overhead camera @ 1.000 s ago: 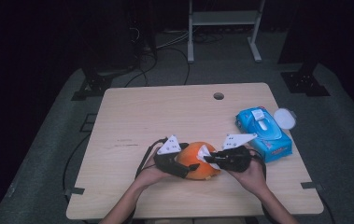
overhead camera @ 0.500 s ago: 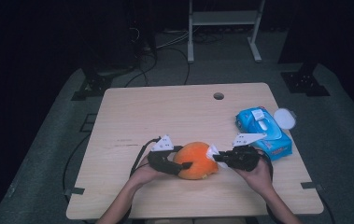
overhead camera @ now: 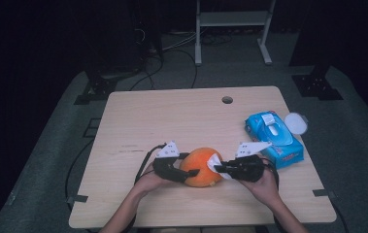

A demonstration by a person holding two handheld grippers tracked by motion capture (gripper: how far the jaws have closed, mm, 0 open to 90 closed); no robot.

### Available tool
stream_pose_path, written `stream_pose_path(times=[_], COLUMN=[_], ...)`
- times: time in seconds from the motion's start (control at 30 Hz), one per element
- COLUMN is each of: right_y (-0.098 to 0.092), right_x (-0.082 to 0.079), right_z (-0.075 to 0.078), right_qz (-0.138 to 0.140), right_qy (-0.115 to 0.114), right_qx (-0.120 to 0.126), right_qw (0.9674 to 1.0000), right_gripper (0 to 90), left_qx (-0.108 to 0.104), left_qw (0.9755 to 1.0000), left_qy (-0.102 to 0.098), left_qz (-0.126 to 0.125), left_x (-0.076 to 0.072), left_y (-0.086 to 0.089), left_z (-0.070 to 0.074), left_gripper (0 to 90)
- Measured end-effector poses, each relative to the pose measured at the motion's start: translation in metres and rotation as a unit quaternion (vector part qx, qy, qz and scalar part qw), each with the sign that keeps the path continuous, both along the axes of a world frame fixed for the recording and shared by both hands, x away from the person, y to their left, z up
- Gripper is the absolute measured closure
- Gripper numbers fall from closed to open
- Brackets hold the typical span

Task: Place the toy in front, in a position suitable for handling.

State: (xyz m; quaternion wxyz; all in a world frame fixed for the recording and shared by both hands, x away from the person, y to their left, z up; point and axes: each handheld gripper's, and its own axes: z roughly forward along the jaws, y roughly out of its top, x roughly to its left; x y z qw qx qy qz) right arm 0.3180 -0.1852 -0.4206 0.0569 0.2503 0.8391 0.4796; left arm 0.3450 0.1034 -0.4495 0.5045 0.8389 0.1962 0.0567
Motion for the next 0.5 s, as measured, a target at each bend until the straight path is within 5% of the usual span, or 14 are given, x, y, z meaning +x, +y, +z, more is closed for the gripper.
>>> stream_pose_path(times=[0.33, 0.5], right_y=[-0.021, -0.021], right_x=[0.018, 0.018], right_z=[-0.013, -0.013], right_qz=[-0.057, -0.062], right_qy=[0.029, 0.032], right_qx=[0.013, 0.022], right_qw=[0.9979, 0.9973], right_gripper=[82.1, 82.1], left_qx=[0.012, 0.018], left_qw=[0.9996, 0.9989], left_qy=[-0.018, -0.028], left_qz=[-0.019, -0.034], left_x=[-0.005, -0.01], left_y=[-0.003, -0.007], left_z=[0.001, 0.002], left_gripper=[27.4, 27.5])
